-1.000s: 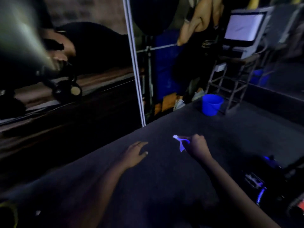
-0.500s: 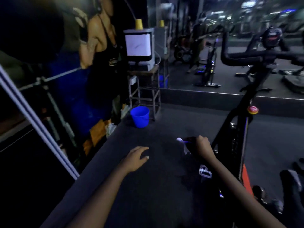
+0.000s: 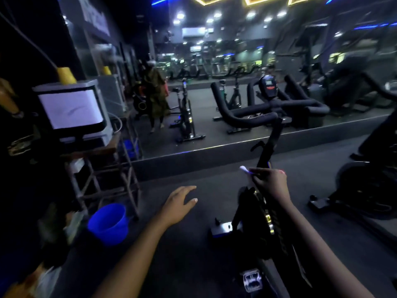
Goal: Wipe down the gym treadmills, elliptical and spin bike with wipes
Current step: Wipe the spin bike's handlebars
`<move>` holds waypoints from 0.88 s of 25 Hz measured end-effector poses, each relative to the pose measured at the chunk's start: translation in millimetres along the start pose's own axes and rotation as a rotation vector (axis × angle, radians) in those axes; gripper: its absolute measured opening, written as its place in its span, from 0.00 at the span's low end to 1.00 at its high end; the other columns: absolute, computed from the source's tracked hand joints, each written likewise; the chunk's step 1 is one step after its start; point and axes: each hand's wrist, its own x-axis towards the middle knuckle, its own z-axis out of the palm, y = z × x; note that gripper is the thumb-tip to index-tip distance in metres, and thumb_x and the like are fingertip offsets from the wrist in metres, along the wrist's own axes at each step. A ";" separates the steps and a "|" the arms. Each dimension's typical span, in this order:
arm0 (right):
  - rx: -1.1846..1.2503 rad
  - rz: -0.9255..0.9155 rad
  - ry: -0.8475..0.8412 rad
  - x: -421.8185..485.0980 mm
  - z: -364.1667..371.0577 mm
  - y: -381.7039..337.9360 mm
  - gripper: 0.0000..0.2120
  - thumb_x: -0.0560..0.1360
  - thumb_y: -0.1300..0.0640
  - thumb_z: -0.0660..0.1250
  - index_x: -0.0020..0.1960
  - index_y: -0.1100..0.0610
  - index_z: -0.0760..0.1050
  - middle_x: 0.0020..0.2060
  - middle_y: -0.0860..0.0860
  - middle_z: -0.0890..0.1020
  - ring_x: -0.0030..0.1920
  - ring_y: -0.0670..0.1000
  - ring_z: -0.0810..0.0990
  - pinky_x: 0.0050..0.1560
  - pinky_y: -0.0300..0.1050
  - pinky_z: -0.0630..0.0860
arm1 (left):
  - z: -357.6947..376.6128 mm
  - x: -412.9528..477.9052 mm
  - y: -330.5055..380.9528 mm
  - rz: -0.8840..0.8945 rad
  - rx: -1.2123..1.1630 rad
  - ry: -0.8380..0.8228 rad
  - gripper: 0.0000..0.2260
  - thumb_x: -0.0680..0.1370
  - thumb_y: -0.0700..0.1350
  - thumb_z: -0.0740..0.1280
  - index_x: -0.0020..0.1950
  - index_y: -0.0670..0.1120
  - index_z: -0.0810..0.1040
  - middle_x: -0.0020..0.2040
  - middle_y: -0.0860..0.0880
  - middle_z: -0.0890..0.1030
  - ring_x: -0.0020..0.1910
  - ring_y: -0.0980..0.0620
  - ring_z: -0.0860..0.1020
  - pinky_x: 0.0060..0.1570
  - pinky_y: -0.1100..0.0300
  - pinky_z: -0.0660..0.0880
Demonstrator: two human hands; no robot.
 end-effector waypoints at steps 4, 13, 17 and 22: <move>-0.061 0.119 0.181 75.8 24.0 -11.2 0.10 0.74 0.53 0.68 0.54 0.52 0.82 0.48 0.56 0.84 0.53 0.54 0.80 0.45 0.39 0.66 | -16.5 114.1 -18.8 0.220 -0.028 -0.038 0.20 0.80 0.45 0.65 0.72 0.45 0.69 0.69 0.47 0.71 0.69 0.51 0.68 0.65 0.69 0.58; -0.192 0.209 0.744 196.0 32.2 -13.1 0.10 0.75 0.56 0.68 0.55 0.56 0.81 0.48 0.59 0.82 0.51 0.56 0.81 0.49 0.45 0.72 | -46.1 324.1 17.7 0.727 0.205 0.024 0.30 0.77 0.61 0.56 0.77 0.51 0.59 0.76 0.49 0.59 0.77 0.48 0.53 0.74 0.45 0.51; -0.394 0.097 0.720 250.0 21.0 7.2 0.14 0.73 0.64 0.65 0.55 0.54 0.81 0.48 0.58 0.83 0.50 0.58 0.82 0.49 0.49 0.76 | -26.2 388.5 42.7 0.824 0.417 -0.019 0.29 0.79 0.62 0.54 0.78 0.54 0.51 0.78 0.54 0.52 0.77 0.53 0.43 0.74 0.46 0.40; -0.536 0.034 0.619 260.0 43.0 15.5 0.19 0.67 0.69 0.68 0.56 0.55 0.81 0.51 0.54 0.83 0.50 0.54 0.81 0.47 0.34 0.69 | 13.3 428.7 28.1 1.043 0.222 0.017 0.40 0.71 0.74 0.35 0.75 0.56 0.62 0.76 0.53 0.61 0.77 0.51 0.49 0.73 0.46 0.35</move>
